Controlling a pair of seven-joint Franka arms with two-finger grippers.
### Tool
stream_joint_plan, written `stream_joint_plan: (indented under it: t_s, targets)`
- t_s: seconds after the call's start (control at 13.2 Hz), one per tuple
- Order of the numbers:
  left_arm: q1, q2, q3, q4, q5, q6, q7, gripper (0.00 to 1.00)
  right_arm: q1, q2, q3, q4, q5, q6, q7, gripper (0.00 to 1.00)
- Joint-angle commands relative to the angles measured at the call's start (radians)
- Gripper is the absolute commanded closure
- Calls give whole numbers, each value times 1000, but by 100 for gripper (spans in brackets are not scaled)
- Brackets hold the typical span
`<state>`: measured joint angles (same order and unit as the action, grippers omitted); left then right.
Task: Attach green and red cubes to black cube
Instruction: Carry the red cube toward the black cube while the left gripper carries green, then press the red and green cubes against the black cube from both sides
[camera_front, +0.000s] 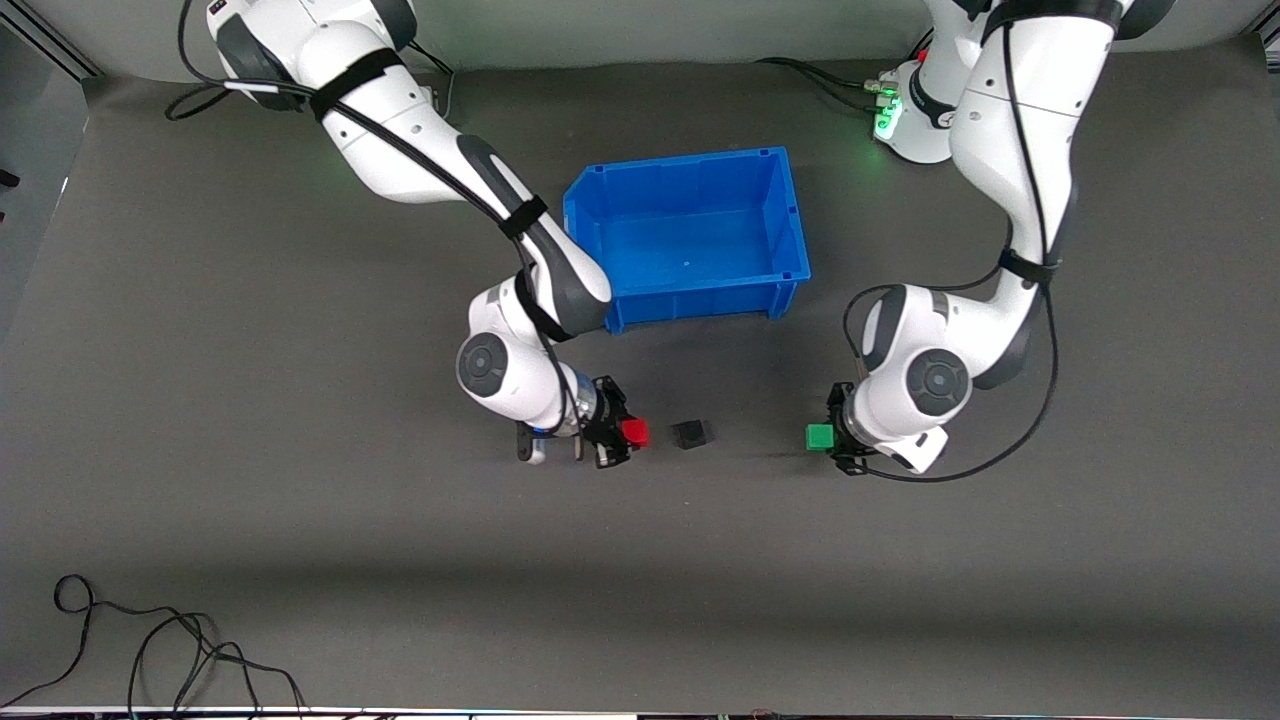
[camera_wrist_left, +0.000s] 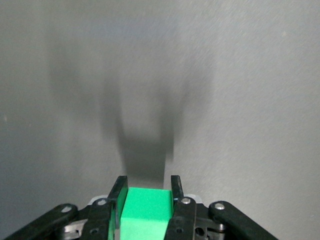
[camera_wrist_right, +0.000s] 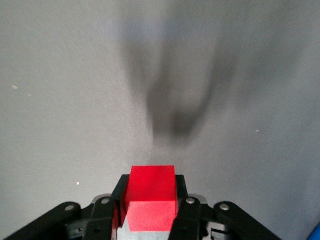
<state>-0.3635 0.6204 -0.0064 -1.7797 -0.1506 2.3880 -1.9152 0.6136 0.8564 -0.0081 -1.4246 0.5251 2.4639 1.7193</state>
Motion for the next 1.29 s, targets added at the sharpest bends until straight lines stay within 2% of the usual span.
stream_joint_plan:
  t_s: [0.0,0.61,1.22]
  targets:
    - [-50,-27,19,-27,-12,48,-80,100,20,91,-15,119,-25,-5,32,71]
    - [-187,30,19,-24,-14,212,-353,100,57,154,-18,183,-42,-3,32,71]
    - [-224,62,17,8,-15,234,-403,100,81,170,-18,214,-42,6,147,71]
